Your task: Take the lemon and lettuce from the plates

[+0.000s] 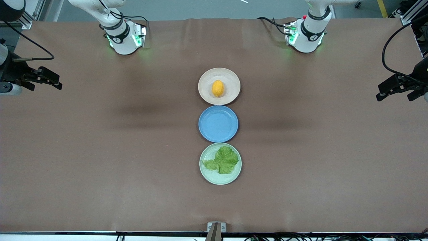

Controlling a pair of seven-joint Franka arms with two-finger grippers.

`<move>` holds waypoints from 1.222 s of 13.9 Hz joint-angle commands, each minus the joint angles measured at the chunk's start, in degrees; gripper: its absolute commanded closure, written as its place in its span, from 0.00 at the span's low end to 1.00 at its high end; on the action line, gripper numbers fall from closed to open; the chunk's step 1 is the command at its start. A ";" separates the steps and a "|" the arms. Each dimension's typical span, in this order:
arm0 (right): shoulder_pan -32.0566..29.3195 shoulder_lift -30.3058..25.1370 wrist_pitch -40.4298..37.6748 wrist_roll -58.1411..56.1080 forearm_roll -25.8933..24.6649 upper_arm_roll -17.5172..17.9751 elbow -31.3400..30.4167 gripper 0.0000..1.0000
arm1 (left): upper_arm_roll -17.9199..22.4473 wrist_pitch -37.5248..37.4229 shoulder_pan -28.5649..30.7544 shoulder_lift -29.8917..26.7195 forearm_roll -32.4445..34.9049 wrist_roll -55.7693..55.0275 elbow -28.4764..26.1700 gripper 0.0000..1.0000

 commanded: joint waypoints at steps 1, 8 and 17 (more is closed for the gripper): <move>-0.16 -1.13 0.74 -0.97 0.06 -0.06 -1.14 0.00 | 0.12 -0.75 -0.10 -0.18 0.43 1.10 0.13 0.00; 0.01 -0.87 1.01 -0.70 0.23 -0.06 0.61 0.00 | -0.84 -0.05 -2.11 3.14 -3.06 -0.48 0.66 0.00; 9.83 12.23 0.74 3.22 -1.44 0.20 7.30 0.00 | -2.25 16.18 -20.04 26.87 -4.67 -31.83 9.35 0.00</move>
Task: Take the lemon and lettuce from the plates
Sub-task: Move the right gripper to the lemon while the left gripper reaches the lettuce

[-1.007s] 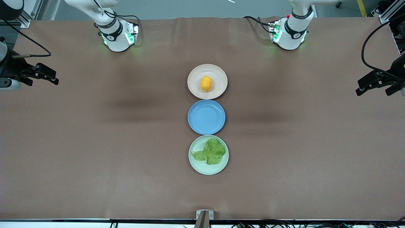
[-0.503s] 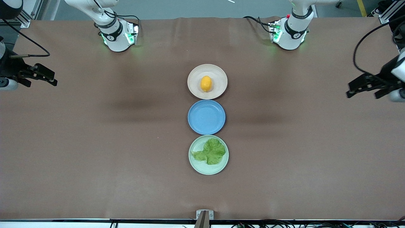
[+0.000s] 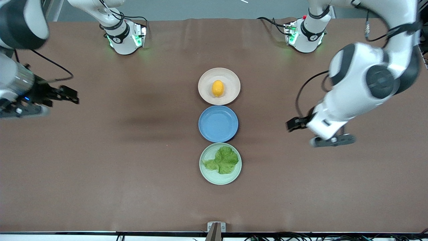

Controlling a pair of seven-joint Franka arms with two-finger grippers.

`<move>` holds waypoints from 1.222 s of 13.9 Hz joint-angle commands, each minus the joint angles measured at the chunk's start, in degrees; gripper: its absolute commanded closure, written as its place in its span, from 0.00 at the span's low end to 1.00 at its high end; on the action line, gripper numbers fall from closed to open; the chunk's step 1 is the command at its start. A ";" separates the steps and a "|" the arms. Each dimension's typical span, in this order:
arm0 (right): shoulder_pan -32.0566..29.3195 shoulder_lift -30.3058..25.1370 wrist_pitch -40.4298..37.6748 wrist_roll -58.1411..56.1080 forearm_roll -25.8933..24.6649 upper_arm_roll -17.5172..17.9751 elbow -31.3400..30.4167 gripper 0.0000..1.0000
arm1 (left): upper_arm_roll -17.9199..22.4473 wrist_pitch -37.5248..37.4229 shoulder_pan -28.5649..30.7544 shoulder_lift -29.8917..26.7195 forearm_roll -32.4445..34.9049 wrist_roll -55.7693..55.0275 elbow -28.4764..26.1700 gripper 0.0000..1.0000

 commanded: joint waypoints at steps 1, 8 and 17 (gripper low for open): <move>6.11 0.85 -1.51 11.66 -1.18 -0.22 1.77 0.00 | 0.46 6.02 -3.35 6.72 -0.10 -7.54 4.78 0.00; 27.20 0.32 9.25 47.11 8.21 -0.05 -6.21 0.00 | 0.63 33.63 -11.53 19.99 -0.19 -39.67 8.55 0.00; 47.34 10.85 43.19 62.89 8.84 -0.31 -19.68 0.00 | 0.63 38.93 -14.88 28.53 -0.46 -73.04 10.32 0.00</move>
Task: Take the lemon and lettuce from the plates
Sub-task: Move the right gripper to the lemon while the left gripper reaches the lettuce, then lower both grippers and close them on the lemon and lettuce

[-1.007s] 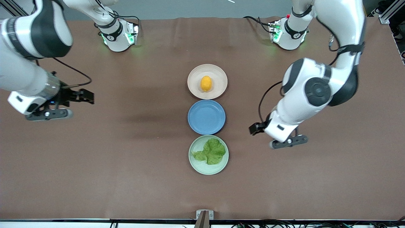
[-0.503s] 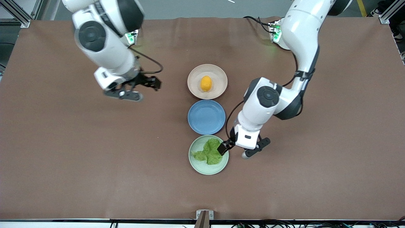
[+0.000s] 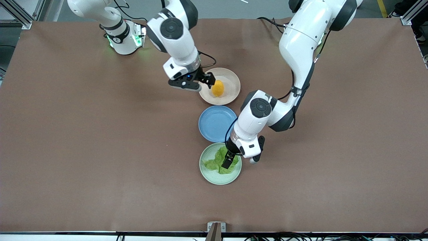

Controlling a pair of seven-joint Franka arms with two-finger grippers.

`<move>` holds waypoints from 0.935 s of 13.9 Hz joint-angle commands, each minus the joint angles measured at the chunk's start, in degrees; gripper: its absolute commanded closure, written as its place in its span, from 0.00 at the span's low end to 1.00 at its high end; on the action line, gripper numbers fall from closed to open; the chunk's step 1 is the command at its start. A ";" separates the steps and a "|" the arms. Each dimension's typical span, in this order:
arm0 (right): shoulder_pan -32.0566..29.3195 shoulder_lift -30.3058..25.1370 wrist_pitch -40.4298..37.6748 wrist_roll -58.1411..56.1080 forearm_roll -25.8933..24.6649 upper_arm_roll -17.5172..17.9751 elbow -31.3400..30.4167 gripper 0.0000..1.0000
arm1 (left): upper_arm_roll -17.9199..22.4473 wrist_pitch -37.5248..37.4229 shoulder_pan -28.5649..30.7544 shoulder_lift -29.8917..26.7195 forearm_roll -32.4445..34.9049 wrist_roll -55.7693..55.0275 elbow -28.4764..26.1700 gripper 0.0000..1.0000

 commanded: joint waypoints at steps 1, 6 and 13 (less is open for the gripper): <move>3.48 5.74 6.25 2.90 0.40 -1.05 0.22 0.00 | 0.53 0.14 -0.33 2.62 -0.45 -1.43 2.35 0.00; 6.30 11.29 7.33 13.36 -1.70 -1.14 2.86 0.00 | 0.62 0.93 -0.77 5.08 -0.45 -1.43 2.79 0.00; 9.12 14.64 7.77 16.45 -4.87 -1.14 4.26 0.00 | 0.79 2.08 -1.13 7.11 -0.19 -0.99 2.71 0.05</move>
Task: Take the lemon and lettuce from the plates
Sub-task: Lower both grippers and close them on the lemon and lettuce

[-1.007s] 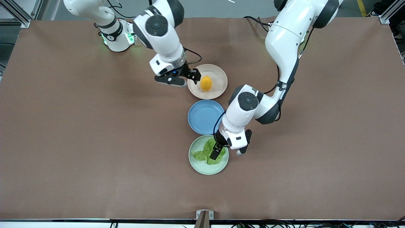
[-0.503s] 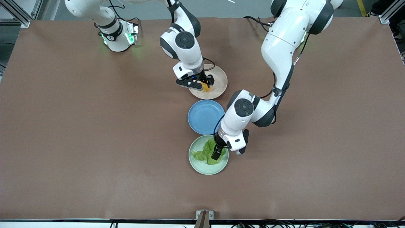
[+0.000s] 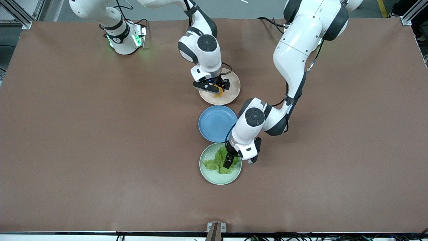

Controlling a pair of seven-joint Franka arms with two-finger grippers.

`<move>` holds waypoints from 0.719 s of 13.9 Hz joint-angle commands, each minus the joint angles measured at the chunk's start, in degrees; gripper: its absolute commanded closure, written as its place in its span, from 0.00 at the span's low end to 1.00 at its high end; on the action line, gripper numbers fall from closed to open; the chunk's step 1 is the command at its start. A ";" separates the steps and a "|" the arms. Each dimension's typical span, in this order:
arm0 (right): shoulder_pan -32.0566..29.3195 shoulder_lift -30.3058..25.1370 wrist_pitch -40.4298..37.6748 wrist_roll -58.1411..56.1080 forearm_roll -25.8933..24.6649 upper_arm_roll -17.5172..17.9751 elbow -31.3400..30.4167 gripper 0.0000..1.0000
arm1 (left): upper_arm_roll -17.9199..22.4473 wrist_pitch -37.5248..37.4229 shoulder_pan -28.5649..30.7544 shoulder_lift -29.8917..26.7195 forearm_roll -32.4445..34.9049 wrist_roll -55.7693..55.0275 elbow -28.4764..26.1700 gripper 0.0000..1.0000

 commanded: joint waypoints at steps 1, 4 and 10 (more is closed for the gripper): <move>1.25 0.89 -0.05 1.51 -1.20 -0.76 1.28 0.00 | 0.65 0.66 -0.79 1.27 -0.19 -0.36 1.54 0.11; 2.48 2.03 3.01 3.08 -1.29 -0.76 1.19 0.00 | 0.65 0.57 -0.79 1.36 -0.10 -0.28 1.54 0.30; 3.27 3.71 3.46 3.26 -2.08 -0.85 1.37 0.00 | 0.65 0.57 -0.79 1.36 0.42 -0.01 1.28 0.76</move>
